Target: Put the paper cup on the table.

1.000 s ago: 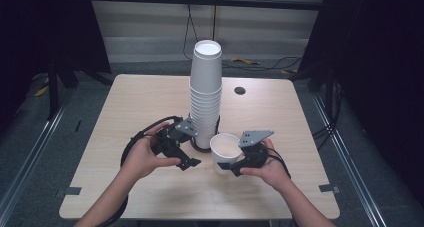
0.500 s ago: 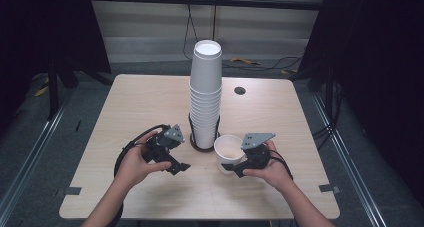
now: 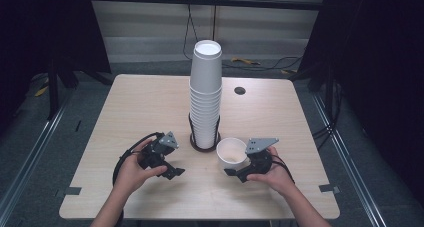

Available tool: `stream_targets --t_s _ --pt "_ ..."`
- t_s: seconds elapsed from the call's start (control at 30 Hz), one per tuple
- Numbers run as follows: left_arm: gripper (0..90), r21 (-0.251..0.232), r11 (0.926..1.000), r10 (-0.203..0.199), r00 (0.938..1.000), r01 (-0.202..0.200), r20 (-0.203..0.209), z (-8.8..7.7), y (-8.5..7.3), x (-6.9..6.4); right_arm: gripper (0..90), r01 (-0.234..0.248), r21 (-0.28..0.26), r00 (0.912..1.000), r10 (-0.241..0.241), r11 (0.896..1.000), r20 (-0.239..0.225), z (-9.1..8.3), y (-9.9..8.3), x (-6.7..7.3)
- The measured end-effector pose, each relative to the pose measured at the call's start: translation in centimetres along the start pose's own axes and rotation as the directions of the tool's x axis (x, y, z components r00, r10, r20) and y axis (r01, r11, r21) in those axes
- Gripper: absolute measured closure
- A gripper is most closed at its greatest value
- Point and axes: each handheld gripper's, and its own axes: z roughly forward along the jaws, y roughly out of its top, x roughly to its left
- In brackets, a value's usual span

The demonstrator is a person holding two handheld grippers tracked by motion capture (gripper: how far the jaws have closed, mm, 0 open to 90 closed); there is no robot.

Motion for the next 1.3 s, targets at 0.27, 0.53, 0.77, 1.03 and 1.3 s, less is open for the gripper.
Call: stream_targets --t_s 0.27,0.53,0.77,1.03,1.3 --pt "14.8 -0.015 0.9998 -0.009 0.9999 0.009 -0.006 0.1 -0.7 0.1 15.1 -0.021 0.030 0.9997 0.022 0.999 -0.014 -0.4 -0.8 -0.2" --pt "14.9 -0.008 0.9996 -0.026 0.9996 0.026 -0.006 0.3 -1.9 0.6 14.9 -0.063 0.082 0.9980 0.062 0.995 0.009 -2.0 -2.6 -0.5" --pt "14.9 -0.025 0.9973 -0.069 0.9974 0.069 -0.022 0.9 -3.2 1.0 14.7 -0.064 0.126 0.9952 0.054 0.990 0.082 -3.7 -3.9 -0.9" --pt "14.9 -0.022 0.9974 -0.070 0.9948 0.069 -0.074 1.3 -4.5 1.4 14.8 -0.081 0.143 0.9910 0.065 0.986 0.117 -4.6 -5.2 -1.4" --pt "13.4 -0.059 0.9952 -0.083 0.9937 0.079 -0.075 1.4 -5.7 1.8 14.2 -0.055 0.160 0.9892 0.032 0.986 0.143 -4.8 -5.4 -1.3"
